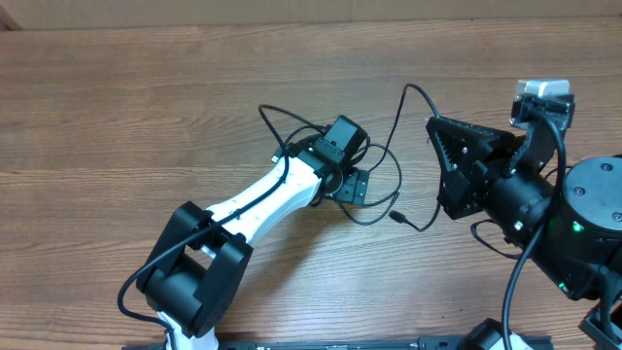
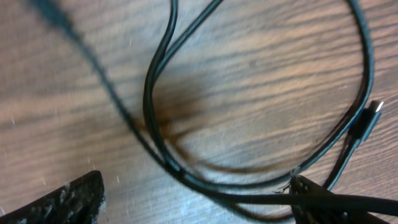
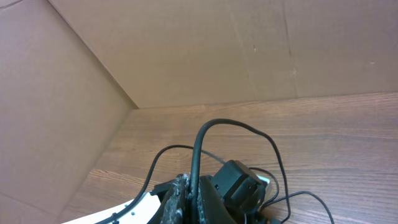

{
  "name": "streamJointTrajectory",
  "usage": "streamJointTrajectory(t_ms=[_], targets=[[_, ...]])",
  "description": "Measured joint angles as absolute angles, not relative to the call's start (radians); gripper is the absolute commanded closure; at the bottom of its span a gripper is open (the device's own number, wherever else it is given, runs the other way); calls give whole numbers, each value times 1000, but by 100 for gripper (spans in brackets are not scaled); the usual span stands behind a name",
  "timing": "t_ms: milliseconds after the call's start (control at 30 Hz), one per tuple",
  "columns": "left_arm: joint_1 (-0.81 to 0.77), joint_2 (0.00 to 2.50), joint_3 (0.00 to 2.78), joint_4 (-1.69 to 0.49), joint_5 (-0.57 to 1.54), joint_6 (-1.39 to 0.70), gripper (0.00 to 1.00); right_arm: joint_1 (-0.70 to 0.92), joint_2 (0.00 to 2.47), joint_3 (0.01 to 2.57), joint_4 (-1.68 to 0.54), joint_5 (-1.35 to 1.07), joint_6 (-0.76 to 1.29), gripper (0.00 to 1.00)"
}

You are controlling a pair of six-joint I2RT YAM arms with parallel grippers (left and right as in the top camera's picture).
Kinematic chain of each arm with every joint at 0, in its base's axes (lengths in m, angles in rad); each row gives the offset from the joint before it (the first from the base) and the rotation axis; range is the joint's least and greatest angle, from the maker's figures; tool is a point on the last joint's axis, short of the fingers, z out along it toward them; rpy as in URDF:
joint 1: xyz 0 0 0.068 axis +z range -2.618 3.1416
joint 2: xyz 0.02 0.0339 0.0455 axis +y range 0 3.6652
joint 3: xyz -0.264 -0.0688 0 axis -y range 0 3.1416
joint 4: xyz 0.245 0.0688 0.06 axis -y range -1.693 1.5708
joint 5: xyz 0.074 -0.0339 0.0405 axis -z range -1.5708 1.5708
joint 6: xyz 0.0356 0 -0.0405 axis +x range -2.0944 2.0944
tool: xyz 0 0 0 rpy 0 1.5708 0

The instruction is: Untangle cables

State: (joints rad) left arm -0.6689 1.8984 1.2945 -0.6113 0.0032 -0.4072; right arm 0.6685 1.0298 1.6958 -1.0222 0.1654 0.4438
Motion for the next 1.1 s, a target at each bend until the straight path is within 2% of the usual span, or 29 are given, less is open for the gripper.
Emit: streamJointTrajectory(t_ms=[200, 333, 367, 533, 733, 967, 1100], targets=[[-699, 1898, 1295, -516, -13, -303, 44, 669, 1030, 1696, -1024, 165, 444, 96], [-714, 1898, 1295, -451, -16, -273, 89, 668, 1030, 1696, -1023, 165, 444, 96], [-715, 1898, 1295, -435, -17, -266, 96, 669, 1030, 1696, -1024, 165, 444, 96], [-712, 1898, 1295, -401, -20, -255, 96, 669, 1030, 1696, -1046, 168, 444, 96], [-643, 1861, 1338, -559, -20, -259, 96, 669, 1030, 1696, -1122, 214, 444, 96], [-508, 1624, 1486, -674, 66, -271, 96, 669, 1042, 1696, -1296, 314, 486, 96], [-460, 1480, 1516, -731, 110, -355, 96, 668, 1079, 1687, -1349, 331, 550, 96]])
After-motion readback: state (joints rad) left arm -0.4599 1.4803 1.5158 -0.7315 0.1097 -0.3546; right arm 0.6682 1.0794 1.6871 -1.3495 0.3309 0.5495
